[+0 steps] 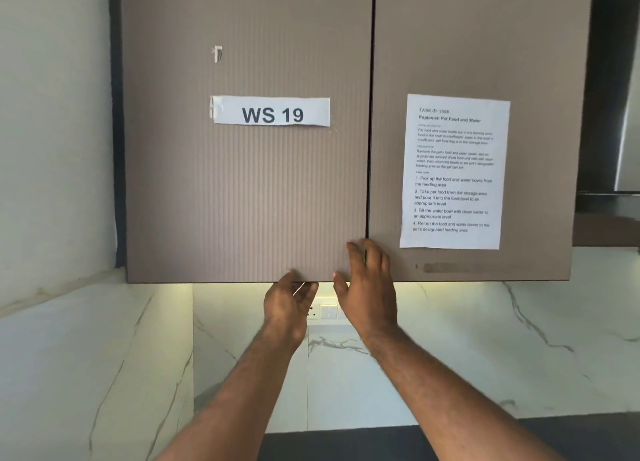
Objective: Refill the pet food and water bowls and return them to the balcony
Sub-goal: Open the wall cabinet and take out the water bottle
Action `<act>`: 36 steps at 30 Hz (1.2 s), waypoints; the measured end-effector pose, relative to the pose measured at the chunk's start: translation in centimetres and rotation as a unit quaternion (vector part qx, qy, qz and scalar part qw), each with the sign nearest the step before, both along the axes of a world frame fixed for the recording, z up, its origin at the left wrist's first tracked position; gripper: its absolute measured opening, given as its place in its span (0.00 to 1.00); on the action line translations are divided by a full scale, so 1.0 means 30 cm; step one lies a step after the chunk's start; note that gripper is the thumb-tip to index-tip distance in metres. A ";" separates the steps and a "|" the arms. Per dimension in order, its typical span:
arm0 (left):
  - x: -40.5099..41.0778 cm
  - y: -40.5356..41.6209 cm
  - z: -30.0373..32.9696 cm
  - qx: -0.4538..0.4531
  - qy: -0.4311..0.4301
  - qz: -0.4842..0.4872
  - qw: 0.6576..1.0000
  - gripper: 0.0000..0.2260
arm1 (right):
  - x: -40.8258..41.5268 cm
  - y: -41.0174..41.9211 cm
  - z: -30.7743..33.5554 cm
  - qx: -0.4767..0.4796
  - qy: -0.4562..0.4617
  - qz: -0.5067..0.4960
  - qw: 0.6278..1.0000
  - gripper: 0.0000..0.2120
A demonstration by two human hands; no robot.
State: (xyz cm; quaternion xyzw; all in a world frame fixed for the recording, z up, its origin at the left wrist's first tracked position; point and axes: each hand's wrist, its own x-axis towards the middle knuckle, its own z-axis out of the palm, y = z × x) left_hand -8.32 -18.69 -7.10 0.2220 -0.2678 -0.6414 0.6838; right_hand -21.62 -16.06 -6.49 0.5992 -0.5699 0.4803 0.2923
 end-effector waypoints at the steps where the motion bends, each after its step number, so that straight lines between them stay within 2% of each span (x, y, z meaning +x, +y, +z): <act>1: 0.000 0.005 0.004 0.003 -0.003 0.003 1.000 0.05 | 0.002 0.008 0.009 0.001 -0.014 0.009 1.000 0.28; 7: 0.011 0.097 0.010 -0.005 -0.013 -0.011 1.000 0.05 | 0.004 0.064 0.093 0.001 -0.143 0.102 0.984 0.30; 10: 0.019 0.168 0.022 -0.009 -0.025 -0.009 1.000 0.06 | 0.005 0.116 0.136 0.029 -0.209 0.118 0.970 0.30; 13: 0.023 0.243 0.040 0.016 -0.103 0.034 0.994 0.05 | 0.009 0.168 0.145 0.040 -0.224 0.122 0.966 0.25; 14: 0.026 0.264 0.043 0.041 -0.170 0.073 0.982 0.12 | 0.011 0.180 0.142 0.044 -0.223 0.125 0.966 0.23; 16: 0.040 0.333 0.053 0.073 -0.314 0.196 0.926 0.30 | 0.019 0.220 0.144 0.054 -0.229 0.131 0.963 0.23; 17: 0.047 0.372 0.057 0.043 -0.371 0.257 0.891 0.36 | 0.021 0.243 0.147 0.060 -0.231 0.132 0.962 0.24; 19: 0.064 0.458 0.063 -0.081 -0.447 0.327 0.829 0.42 | 0.033 0.301 0.152 0.064 -0.231 0.135 0.961 0.25; 21: 0.080 0.514 0.071 -0.183 -0.526 0.328 0.763 0.44 | 0.052 0.362 0.154 0.057 -0.229 0.138 0.962 0.25; 23: 0.095 0.560 0.075 -0.243 -0.595 0.312 0.700 0.46 | 0.072 0.433 0.156 0.047 -0.228 0.148 0.961 0.23; 27: 0.119 0.662 0.079 -0.291 -0.668 0.289 0.621 0.50 | 0.129 0.575 0.168 0.027 -0.200 0.166 0.965 0.18; 30: 0.170 0.745 0.077 -0.304 -0.676 0.312 0.594 0.51 | 0.197 0.662 0.172 0.004 -0.165 0.181 0.970 0.19; 36: 0.361 0.914 0.077 -0.330 -0.644 0.329 0.606 0.51 | 0.398 0.779 0.167 -0.045 -0.123 0.249 0.960 0.20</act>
